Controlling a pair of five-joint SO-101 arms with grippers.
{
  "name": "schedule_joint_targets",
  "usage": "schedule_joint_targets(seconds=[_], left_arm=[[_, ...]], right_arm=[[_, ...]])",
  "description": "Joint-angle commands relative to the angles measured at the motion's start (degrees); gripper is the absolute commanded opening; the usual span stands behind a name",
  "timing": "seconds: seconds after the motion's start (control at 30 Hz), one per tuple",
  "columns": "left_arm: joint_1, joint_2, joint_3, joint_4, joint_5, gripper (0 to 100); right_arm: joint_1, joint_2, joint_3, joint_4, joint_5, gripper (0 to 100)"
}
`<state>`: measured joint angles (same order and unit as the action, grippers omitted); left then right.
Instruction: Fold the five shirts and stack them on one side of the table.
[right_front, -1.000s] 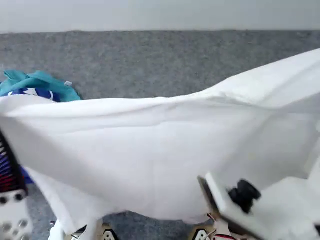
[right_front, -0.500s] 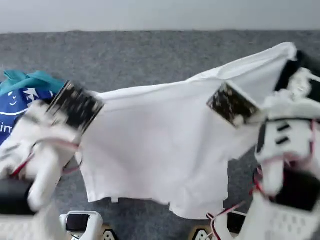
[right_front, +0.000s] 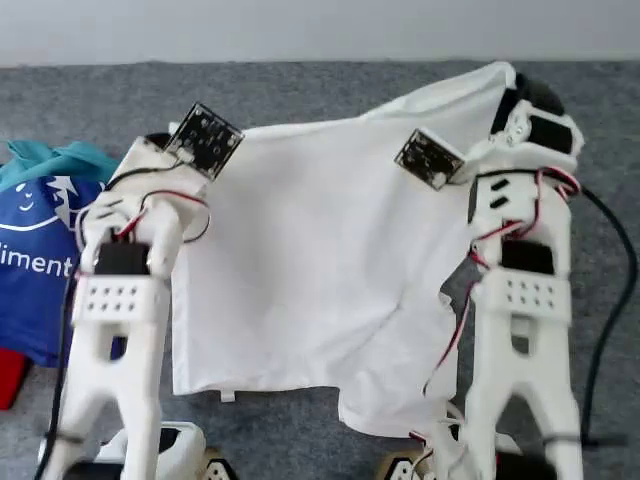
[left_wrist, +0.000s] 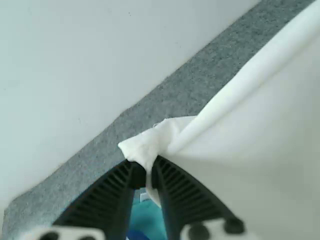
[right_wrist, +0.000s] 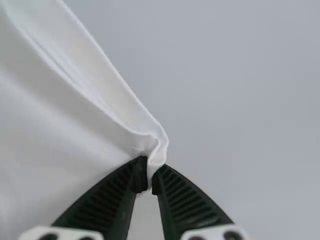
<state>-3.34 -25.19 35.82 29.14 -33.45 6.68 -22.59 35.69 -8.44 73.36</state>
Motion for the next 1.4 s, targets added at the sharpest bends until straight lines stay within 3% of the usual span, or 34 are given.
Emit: schedule_joint_targets(seconds=[0.0,0.23,0.33,0.5,0.73,1.2,1.37], left_arm=[[-0.5,7.8,-8.2,-5.8,-0.6,1],[-0.5,23.5,-26.5,-6.2,-0.8,1],[-0.5,28.1,-32.0,-6.1,-5.1,1],[-0.5,32.6,-35.1,-6.1,-11.8,1],[-1.2,33.7,-34.9,-4.7,-13.2,1],[-5.3,33.2,-35.0,31.2,-10.1,1],[-5.2,33.8,-35.0,43.0,-9.8,1]], right_arm=[[-0.3,8.0,-8.6,-6.6,2.0,1.0],[-1.3,21.1,-21.7,-6.7,2.2,1.0],[-2.8,25.3,-25.5,-6.6,2.2,1.0],[-4.0,32.7,-30.2,-7.0,2.2,1.0],[-3.6,37.4,-34.9,-5.0,2.2,1.0],[-3.8,14.9,-30.1,53.8,1.8,1.0],[-4.0,9.6,-30.3,70.3,-4.6,1.0]])
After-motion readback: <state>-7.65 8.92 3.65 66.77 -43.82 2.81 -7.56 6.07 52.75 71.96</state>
